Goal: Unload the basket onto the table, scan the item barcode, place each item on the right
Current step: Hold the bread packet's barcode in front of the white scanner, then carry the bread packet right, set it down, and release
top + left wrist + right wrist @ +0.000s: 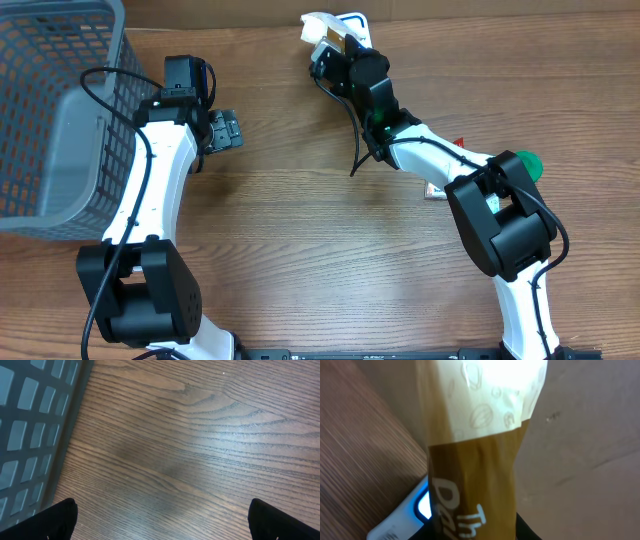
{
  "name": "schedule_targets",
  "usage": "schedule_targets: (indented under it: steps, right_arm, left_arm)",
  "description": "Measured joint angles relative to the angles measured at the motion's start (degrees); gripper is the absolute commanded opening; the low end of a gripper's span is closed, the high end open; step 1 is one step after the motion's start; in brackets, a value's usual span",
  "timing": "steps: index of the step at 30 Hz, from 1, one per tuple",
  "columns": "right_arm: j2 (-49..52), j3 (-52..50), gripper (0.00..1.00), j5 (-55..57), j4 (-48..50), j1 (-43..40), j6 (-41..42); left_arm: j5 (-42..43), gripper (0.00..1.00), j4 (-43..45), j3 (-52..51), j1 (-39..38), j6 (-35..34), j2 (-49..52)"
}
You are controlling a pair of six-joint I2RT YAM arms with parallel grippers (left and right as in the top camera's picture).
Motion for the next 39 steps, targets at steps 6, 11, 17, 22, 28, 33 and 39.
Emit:
schedule_targets:
  steps: [6, 11, 17, 22, 28, 33, 39]
  right_arm:
    - [0.0, 0.0, 0.03, 1.25, -0.07, 0.0, 10.23]
    - [-0.24, 0.0, 0.03, 2.23, 0.42, 0.0, 15.74]
    - [-5.51, 0.0, 0.03, 3.39, -5.03, -0.02, 20.87]
    - [-17.11, 0.33, 0.04, 3.69, -22.93, 0.0, 27.67]
    - [-29.14, 1.62, 0.04, -1.01, -55.84, -0.15, 36.37]
    - [-30.1, 1.44, 0.04, -14.84, -79.41, -1.2, 38.42]
    - [-29.81, 0.92, 0.04, -30.08, -98.68, -3.67, 38.49]
  left_arm:
    - [0.0, 1.0, 0.0, 0.02, 0.0, 0.0, 0.0]
    - [0.0, 1.0, 0.02, 0.0, 0.0, 0.0, 0.0]
    - [0.0, 1.0, 0.02, 0.0, 0.0, 0.0, 0.0]
    - [0.0, 1.0, 0.0, 0.0, 0.0, 0.0, 0.0]
    - [0.0, 1.0, 0.0, 0.02, 0.0, 0.0, 0.0]
    - [0.0, 1.0, 0.0, 0.02, 0.0, 0.0, 0.0]
    - [0.0, 1.0, 0.0, 0.02, 0.0, 0.02, 0.0]
